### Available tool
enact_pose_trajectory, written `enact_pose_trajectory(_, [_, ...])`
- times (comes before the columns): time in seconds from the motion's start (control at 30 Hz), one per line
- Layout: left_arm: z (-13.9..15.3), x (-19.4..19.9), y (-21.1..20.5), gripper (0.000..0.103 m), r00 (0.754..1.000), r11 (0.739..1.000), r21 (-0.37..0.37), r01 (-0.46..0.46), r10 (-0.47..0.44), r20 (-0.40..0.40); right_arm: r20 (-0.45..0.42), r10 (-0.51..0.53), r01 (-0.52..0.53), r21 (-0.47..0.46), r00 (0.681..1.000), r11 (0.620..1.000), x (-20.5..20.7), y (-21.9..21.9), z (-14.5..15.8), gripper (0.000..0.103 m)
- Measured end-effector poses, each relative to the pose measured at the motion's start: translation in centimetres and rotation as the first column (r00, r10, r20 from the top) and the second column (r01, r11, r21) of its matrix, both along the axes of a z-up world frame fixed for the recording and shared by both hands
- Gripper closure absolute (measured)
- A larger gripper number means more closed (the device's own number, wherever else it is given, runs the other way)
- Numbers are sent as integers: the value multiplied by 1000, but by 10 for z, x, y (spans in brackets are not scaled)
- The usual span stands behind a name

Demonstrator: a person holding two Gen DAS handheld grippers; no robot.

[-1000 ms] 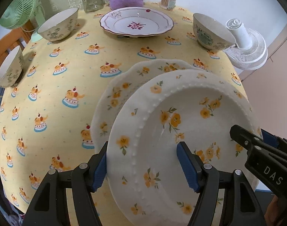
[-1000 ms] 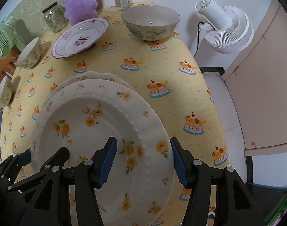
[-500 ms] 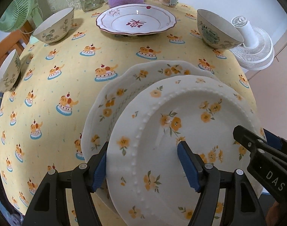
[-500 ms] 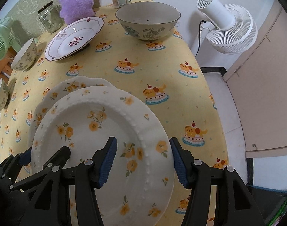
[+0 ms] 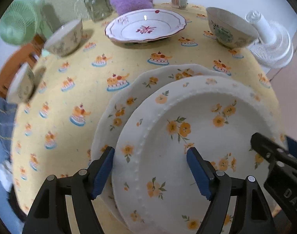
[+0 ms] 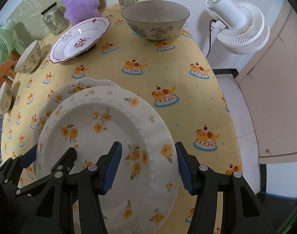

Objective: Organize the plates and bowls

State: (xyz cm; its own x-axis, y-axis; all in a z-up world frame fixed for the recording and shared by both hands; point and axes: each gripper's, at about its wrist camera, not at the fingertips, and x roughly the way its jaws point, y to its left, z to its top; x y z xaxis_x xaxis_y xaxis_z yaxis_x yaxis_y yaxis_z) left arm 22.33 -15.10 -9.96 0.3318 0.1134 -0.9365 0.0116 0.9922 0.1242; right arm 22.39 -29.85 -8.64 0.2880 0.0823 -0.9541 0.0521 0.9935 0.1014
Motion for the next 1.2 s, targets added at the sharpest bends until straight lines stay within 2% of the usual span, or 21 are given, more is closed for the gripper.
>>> enact_pose_trajectory(0.07, [1, -1, -6, 24, 1000, 999, 42, 11, -11, 11, 2, 5, -5, -1, 1000, 1000, -3, 0, 2, 46])
enact_pose_trajectory(0.2, [0, 3, 1, 25, 1000, 1000, 20, -15, 15, -23, -3, -1, 1, -5, 1000, 1000, -10, -3, 6, 46])
enact_pose_trajectory(0.3, [0, 2, 7, 23, 997, 999, -41, -7, 4, -75, -19, 0, 0, 7, 1000, 1000, -18, -6, 8, 55])
enact_pose_trajectory(0.4, [2, -1, 8, 22, 996, 999, -45, 17, -21, -83, -29, -5, 5, 25, 1000, 1000, -24, -7, 7, 61])
enact_pose_trajectory(0.53, [4, -1, 8, 21, 995, 998, -46, 33, -37, -96, -25, -9, 9, -5, 1000, 1000, -23, -2, 7, 62])
enact_pose_trajectory(0.87, [8, 3, 21, 21, 995, 994, -109, 3, -14, -99, -30, 11, -13, -56, 999, 998, 0, 11, 0, 62])
enact_pose_trajectory(1.2, [8, 4, 25, 19, 995, 995, -97, -9, -1, -105, -48, 53, -57, -93, 997, 994, 15, 24, -8, 61])
